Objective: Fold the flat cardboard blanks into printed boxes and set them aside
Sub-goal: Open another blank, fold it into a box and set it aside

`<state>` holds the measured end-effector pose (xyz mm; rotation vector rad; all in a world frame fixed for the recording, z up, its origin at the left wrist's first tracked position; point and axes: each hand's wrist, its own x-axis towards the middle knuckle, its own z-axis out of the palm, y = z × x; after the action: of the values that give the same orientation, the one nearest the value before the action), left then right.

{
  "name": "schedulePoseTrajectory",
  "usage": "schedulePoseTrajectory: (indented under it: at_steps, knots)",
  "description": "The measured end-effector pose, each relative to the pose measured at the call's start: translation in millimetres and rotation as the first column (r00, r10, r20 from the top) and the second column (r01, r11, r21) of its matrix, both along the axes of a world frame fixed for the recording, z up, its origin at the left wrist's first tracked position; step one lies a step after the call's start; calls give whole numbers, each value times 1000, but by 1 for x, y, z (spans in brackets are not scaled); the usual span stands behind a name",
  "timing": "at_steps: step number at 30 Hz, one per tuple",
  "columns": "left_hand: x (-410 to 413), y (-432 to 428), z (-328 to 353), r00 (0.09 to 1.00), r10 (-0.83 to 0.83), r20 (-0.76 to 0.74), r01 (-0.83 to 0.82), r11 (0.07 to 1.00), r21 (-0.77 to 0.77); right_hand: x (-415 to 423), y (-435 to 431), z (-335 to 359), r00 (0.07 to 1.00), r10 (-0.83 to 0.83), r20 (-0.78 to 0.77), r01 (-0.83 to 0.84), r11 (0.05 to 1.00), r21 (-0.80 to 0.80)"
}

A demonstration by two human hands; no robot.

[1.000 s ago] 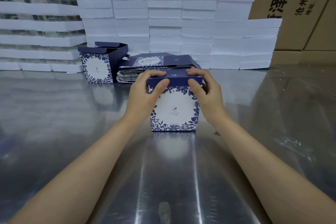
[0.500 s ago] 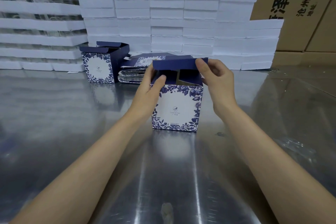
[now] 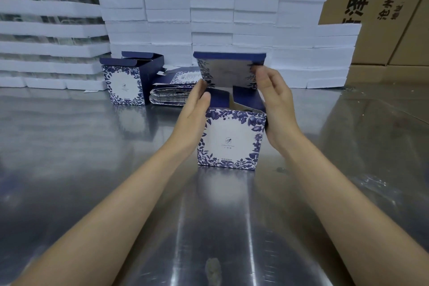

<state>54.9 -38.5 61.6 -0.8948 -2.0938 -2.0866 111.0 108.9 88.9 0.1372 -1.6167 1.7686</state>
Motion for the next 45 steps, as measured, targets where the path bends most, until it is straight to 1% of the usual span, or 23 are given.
schedulePoseTrajectory:
  at_steps: [3,5,7,8,9,11,12,13,14,17,18,21,22,24,26,28,33,35,38,40,43,45]
  knots:
    - [4,2,-3,997,30,-70,-31,999,-13,-1,5,-2,999,27,19,-25,993,-115]
    - [5,3,-7,990,47,-135,-47,999,7,-2,8,-5,999,30,30,-28,998,-60]
    - [4,4,-10,981,51,-189,-50,999,12,-3,11,-9,999,11,38,-12,999,47]
    - [3,2,-10,968,62,-241,-63,998,7,-2,12,-12,999,3,42,-8,993,119]
    - [0,-1,-11,940,81,-332,-91,996,-17,-1,14,-16,999,-7,42,-2,978,210]
    - [-8,-8,-14,827,74,-557,-174,976,-130,1,18,-24,998,-53,32,34,909,415]
    - [-10,-10,-15,789,41,-613,-195,963,-188,2,20,-27,996,-85,11,68,865,497]
    - [-11,-12,-16,787,18,-617,-199,954,-225,2,21,-30,993,-115,-9,101,832,545]
    - [-10,-12,-16,802,19,-597,-193,954,-228,3,21,-31,989,-144,-23,132,817,562]
    - [-10,-9,-12,817,103,-568,-204,972,-117,2,18,-29,978,-201,-51,197,823,533]
    - [-9,-8,-11,826,134,-547,-208,975,-76,2,17,-26,978,-204,-52,201,832,518]
    - [-4,-7,0,906,167,-389,-172,985,23,4,12,-16,987,-153,-37,154,888,434]
    - [-3,-7,4,921,170,-351,-162,985,53,5,10,-13,990,-140,-37,143,904,402]
    - [0,-7,12,928,186,-323,-160,981,107,7,7,-5,992,-119,-47,128,932,340]
    - [1,-8,18,926,198,-322,-157,976,148,8,3,2,994,-94,-60,107,950,295]
    - [2,-9,19,919,224,-324,-175,969,176,9,0,4,994,-88,-70,105,948,299]
    - [6,-11,20,889,260,-376,-217,964,155,10,-4,5,991,-119,-59,132,935,328]
    - [7,-13,24,858,264,-440,-215,964,159,11,-6,7,989,-125,-82,146,925,350]
    - [11,-13,22,769,267,-580,-249,962,113,11,-13,5,989,-99,-106,133,906,401]
    - [12,-9,18,734,294,-612,-284,952,116,10,-16,1,989,-97,-110,135,892,431]
    - [12,-9,18,733,324,-598,-286,945,160,9,-15,0,976,-157,-150,210,859,468]
    - [10,-13,20,762,303,-573,-238,953,187,7,-12,0,959,-208,-194,274,858,434]
